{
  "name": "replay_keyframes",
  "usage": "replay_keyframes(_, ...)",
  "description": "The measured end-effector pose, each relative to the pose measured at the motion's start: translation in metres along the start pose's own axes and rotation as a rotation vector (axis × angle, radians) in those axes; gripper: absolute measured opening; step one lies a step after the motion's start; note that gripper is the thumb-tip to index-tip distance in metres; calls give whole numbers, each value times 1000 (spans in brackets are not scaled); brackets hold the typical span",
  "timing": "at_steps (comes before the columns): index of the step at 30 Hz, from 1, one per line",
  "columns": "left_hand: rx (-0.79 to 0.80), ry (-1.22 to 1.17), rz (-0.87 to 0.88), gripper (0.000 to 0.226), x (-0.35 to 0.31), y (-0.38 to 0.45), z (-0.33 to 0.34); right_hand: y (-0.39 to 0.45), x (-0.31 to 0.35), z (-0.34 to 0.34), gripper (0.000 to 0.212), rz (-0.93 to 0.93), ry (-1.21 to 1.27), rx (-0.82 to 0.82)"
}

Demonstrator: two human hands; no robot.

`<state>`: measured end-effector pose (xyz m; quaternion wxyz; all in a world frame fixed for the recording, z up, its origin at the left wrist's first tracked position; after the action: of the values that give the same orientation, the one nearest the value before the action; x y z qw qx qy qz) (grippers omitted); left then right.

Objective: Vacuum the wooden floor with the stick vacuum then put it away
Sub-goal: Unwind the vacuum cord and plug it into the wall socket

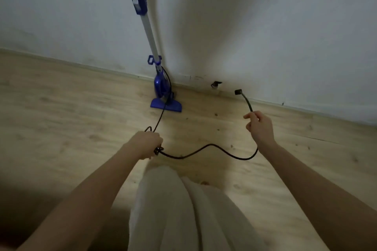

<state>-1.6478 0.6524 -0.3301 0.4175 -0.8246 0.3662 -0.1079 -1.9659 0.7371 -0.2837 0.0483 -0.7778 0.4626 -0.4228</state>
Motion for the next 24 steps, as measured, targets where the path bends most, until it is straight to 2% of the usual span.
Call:
replay_keyframes(6,-47,-297,-48,19,14,-6,45,-24,-25,26,25,8,-1,41)
replay_keyframes(9,-52,-431,-78,23,26,-27,65,-43,-28,34,24,24,17,44)
replay_keyframes(17,-176,-672,-135,31,71,-93,69,-84,-1,50,25,-25,-12,88)
replay_keyframes(21,-66,-634,-118,20,75,-106,92,-96,15,63,27,-50,25,140)
replay_keyframes(24,7,-609,-116,30,73,-101,111,-104,23,64,25,-101,74,151)
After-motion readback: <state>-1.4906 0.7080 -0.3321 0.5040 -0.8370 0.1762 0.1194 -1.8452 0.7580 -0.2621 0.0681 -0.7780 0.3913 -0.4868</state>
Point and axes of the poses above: each hand's wrist, its own y-axis towards the middle knuckle, its own z-axis out of the palm, x = y × z, the point moved 9 cm from there along y, towards the middle knuckle, and after that the axes turned 8 degrees about -y, right-handed, at the moved point
